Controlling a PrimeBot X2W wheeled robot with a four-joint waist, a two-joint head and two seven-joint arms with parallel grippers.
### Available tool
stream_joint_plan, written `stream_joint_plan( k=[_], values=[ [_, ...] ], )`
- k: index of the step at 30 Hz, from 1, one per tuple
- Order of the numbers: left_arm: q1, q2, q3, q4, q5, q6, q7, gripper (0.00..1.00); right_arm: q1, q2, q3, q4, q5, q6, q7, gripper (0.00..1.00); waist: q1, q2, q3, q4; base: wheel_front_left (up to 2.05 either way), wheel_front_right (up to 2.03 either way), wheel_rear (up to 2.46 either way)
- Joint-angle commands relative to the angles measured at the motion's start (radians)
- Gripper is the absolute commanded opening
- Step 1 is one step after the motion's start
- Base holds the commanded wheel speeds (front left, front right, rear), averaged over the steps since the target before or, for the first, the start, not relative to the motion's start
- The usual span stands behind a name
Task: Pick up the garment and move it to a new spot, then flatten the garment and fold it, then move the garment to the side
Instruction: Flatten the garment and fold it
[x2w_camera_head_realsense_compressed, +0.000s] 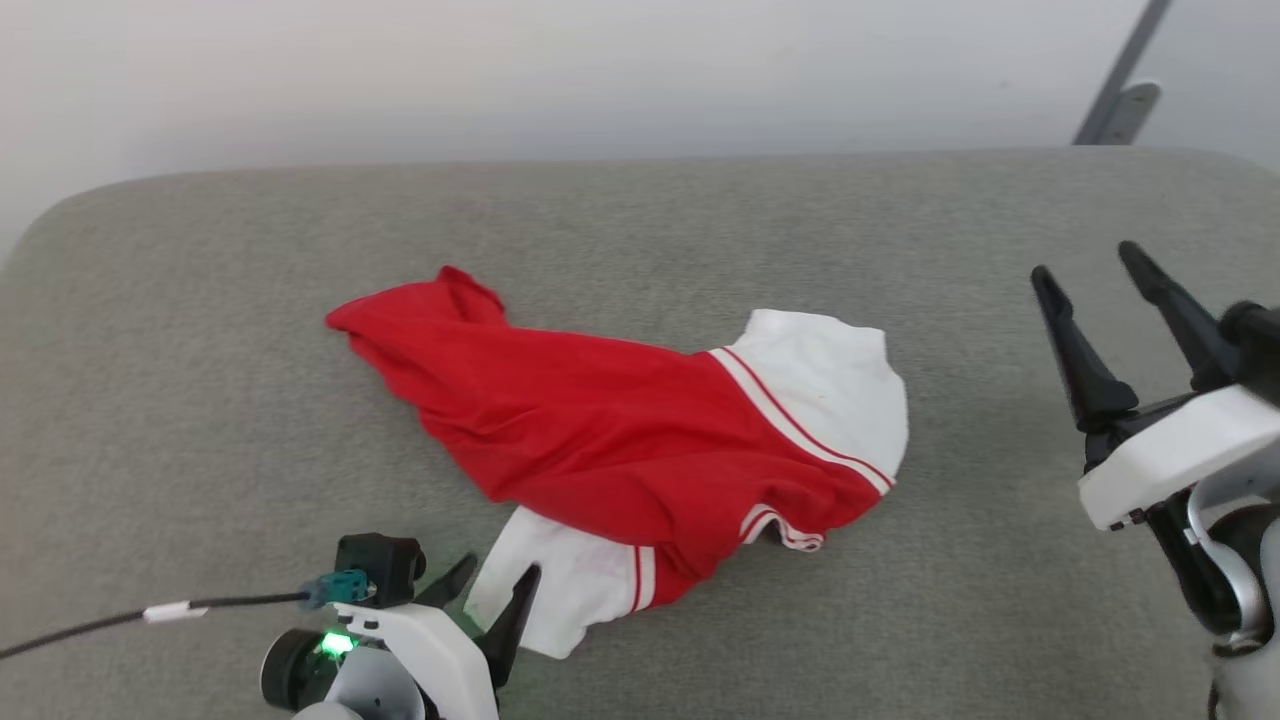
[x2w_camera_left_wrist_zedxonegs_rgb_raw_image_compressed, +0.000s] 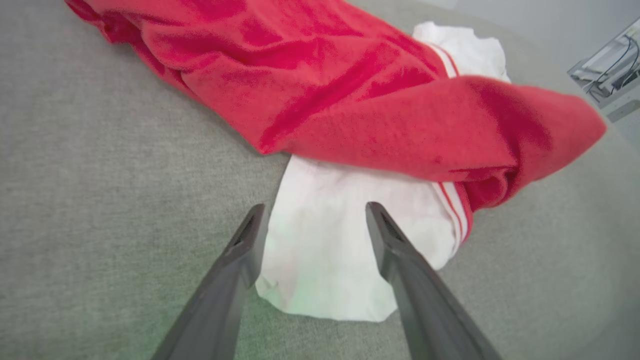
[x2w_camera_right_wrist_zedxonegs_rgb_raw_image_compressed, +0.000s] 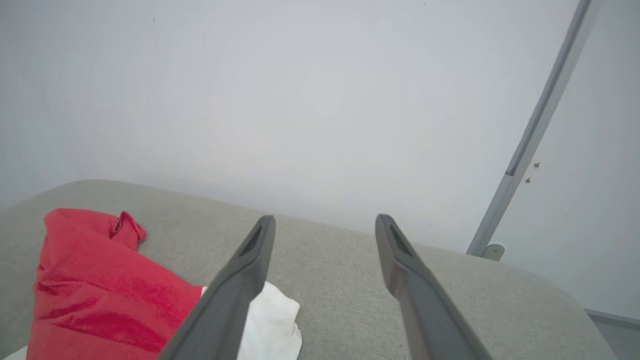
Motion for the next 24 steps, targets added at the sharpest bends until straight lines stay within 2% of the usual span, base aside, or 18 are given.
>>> stream_joint_plan(
  k=[1,7,13,17,19,20,21,22,24],
  values=[
    [-0.010,0.014,-0.007,0.005,-0.006,0.017,0.049,1.00,0.027,0.031,-0.021,-0.032,-0.030,0.000,-0.028,1.00,0.0000,-0.0001,-0.003,-0.030,0.00,0.00,0.00],
    [-0.019,0.042,-0.025,0.003,0.013,0.098,0.208,1.00,0.112,0.130,-0.089,-0.105,-0.105,0.000,-0.094,1.00,0.0000,-0.0001,0.005,-0.074,0.00,0.00,0.00],
    [-0.033,0.076,-0.033,0.010,0.068,0.194,0.291,1.00,0.168,0.187,-0.126,-0.122,-0.128,0.000,-0.114,1.00,0.0000,-0.0001,0.025,-0.101,0.00,0.00,0.00],
    [-0.035,0.078,-0.042,0.018,0.067,0.216,0.351,1.00,0.179,0.197,-0.142,-0.119,-0.119,0.000,-0.124,1.00,0.0000,-0.0001,0.033,-0.106,0.00,0.00,0.00],
    [-0.032,0.079,-0.059,0.025,0.062,0.212,0.404,1.00,0.185,0.196,-0.144,-0.123,-0.115,0.000,-0.128,1.00,0.0000,-0.0001,0.038,-0.108,0.00,0.00,0.00],
    [-0.028,0.073,-0.066,0.027,0.050,0.210,0.431,0.87,0.188,0.197,-0.151,-0.126,-0.114,0.000,-0.134,1.00,0.0000,-0.0001,0.040,-0.108,0.00,0.00,0.00],
    [-0.027,0.069,-0.077,0.026,0.043,0.199,0.454,0.32,0.190,0.198,-0.153,-0.127,-0.113,0.000,-0.134,1.00,0.0000,-0.0001,0.042,-0.107,0.00,0.00,0.00],
    [-0.026,0.068,-0.083,0.023,0.034,0.191,0.472,0.00,0.192,0.198,-0.155,-0.127,-0.112,0.000,-0.138,1.00,0.0000,-0.0001,0.044,-0.106,0.00,0.00,0.00],
    [-0.036,0.071,-0.091,0.010,0.034,0.181,0.490,0.00,0.190,0.203,-0.164,-0.130,-0.109,0.000,-0.145,1.00,0.0000,-0.0001,0.048,-0.104,0.00,0.00,0.00]
  ],
)
